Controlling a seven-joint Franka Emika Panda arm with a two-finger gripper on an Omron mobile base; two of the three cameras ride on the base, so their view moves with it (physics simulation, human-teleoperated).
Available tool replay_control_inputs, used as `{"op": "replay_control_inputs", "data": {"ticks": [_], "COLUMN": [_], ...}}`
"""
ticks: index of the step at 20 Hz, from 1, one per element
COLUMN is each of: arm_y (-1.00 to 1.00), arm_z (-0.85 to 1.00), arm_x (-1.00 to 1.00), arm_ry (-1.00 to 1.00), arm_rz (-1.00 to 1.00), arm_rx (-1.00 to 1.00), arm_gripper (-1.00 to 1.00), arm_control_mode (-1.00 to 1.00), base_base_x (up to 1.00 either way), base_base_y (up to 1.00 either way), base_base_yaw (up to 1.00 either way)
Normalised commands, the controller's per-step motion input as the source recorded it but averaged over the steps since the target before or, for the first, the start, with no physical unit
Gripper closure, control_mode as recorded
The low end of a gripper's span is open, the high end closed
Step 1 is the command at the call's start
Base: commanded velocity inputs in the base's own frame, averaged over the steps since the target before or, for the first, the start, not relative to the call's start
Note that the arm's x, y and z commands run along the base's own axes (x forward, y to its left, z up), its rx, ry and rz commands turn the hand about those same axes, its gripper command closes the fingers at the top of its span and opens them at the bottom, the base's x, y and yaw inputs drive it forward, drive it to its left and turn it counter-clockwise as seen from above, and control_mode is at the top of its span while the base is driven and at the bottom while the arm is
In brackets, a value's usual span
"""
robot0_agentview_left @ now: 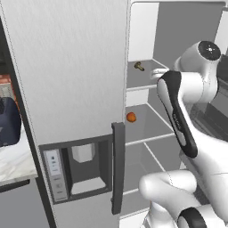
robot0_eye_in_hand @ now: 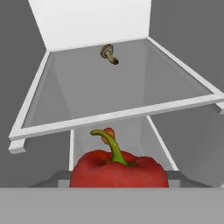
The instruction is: Place the bell pepper in the correct fridge rack based on whether it is a fruit or vegetable. Finally, close the fridge door.
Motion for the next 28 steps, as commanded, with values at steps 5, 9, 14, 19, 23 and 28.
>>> {"op": "replay_control_inputs", "data": {"ticks": [5, 9, 14, 19, 23, 28], "arm_y": [-0.13, -0.01, 0.0, -0.04, -0.03, 0.0], "arm_z": [-0.27, -0.31, -0.21, 0.0, 0.0, -0.07], "arm_x": [0.64, 0.69, 0.65, 0.62, 0.66, 0.62], "arm_ry": [0.0, 0.0, 0.0, 0.0, 0.0, 0.0], "arm_rz": [0.0, 0.0, 0.0, 0.0, 0.0, 0.0], "arm_rx": [0.0, 0.0, 0.0, 0.0, 0.0, 0.0], "arm_gripper": [1.0, 1.0, 1.0, 1.0, 1.0, 1.0], "arm_control_mode": [-1.0, -1.0, -1.0, -1.0, -1.0, -1.0], "base_base_x": [0.0, 0.0, 0.0, 0.0, 0.0, 0.0], "base_base_y": [0.0, 0.0, 0.0, 0.0, 0.0, 0.0], "base_base_yaw": [0.0, 0.0, 0.0, 0.0, 0.0, 0.0]}}
